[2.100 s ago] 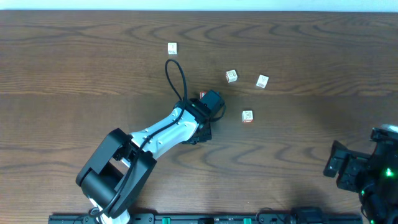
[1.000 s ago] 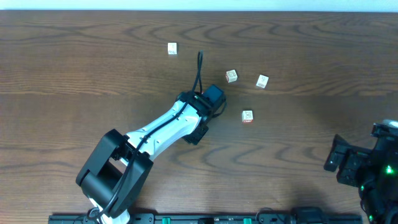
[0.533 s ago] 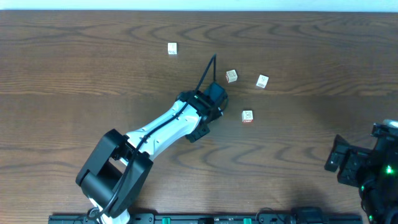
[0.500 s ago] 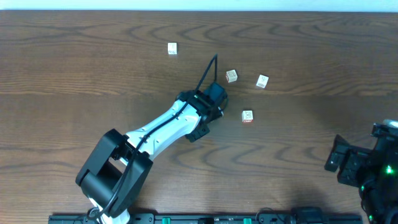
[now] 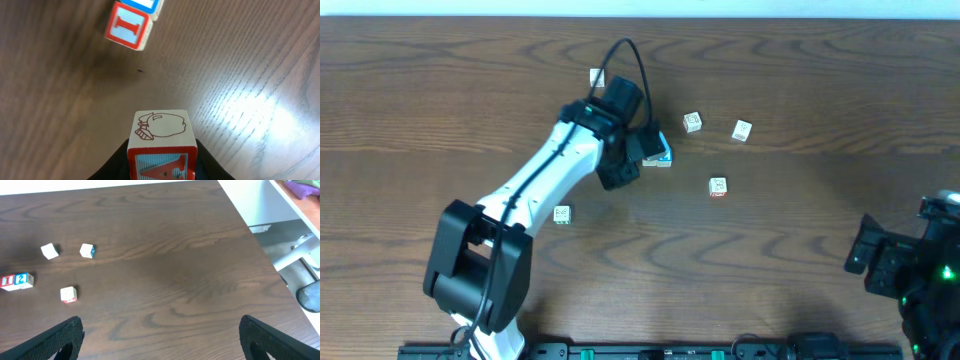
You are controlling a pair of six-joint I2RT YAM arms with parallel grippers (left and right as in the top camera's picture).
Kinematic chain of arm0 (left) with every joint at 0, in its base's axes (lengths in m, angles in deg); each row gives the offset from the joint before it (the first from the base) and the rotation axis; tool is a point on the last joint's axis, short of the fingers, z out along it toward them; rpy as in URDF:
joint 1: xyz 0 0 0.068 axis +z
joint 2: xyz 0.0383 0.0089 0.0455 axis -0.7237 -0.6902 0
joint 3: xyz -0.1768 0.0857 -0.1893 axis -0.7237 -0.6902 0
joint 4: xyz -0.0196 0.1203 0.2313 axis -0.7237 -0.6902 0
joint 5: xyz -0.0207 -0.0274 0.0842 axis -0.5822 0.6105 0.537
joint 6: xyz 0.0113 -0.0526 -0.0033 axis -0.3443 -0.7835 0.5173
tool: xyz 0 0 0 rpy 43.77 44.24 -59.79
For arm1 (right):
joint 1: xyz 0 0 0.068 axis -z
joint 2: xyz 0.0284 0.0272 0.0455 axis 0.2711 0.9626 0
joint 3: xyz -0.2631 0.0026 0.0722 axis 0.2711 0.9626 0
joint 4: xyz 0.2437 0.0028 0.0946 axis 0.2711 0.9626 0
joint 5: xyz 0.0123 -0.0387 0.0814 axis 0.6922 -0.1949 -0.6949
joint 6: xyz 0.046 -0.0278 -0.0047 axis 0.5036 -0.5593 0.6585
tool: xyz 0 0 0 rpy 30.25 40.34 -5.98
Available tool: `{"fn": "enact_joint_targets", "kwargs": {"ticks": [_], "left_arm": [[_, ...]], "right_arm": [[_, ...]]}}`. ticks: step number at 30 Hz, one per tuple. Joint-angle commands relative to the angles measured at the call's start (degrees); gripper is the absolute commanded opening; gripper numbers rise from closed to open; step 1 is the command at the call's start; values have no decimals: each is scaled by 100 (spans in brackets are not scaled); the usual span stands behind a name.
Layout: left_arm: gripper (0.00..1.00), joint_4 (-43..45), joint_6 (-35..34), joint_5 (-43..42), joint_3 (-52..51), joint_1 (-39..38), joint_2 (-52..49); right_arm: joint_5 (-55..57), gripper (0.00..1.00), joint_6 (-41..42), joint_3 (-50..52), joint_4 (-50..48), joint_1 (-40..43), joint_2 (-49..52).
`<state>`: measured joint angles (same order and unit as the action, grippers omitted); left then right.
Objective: Spell out Ai2
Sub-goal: 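Carry the 'A' block toward the left side of the 'I' block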
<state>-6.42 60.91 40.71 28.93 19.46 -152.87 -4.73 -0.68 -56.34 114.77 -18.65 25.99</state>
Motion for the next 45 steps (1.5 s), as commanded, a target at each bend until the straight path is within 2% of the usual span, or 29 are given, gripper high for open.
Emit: {"fn": "enact_joint_targets", "kwargs": {"ticks": [1,8,20,27,36,45], "left_arm": [[6,-20,752,-382,142,151,-59],[6,133,1276,-151,170,275,-61],[6,264,2048,-306,175,487,-317],[6,293,2000,-313,457,743,-903],[6,-575,2050,-297,1596,719,-1429],[6,-682,2173,-164,1641,605,-1506]], "right_arm": [[144,99,-142,37,-44,74,4],[142,99,-197,37,-284,74,7],[142,99,-238,37,-315,74,116],[144,99,-240,37,-389,74,175],[173,99,-328,37,-431,74,575],[181,99,-457,35,-623,74,715]]}}
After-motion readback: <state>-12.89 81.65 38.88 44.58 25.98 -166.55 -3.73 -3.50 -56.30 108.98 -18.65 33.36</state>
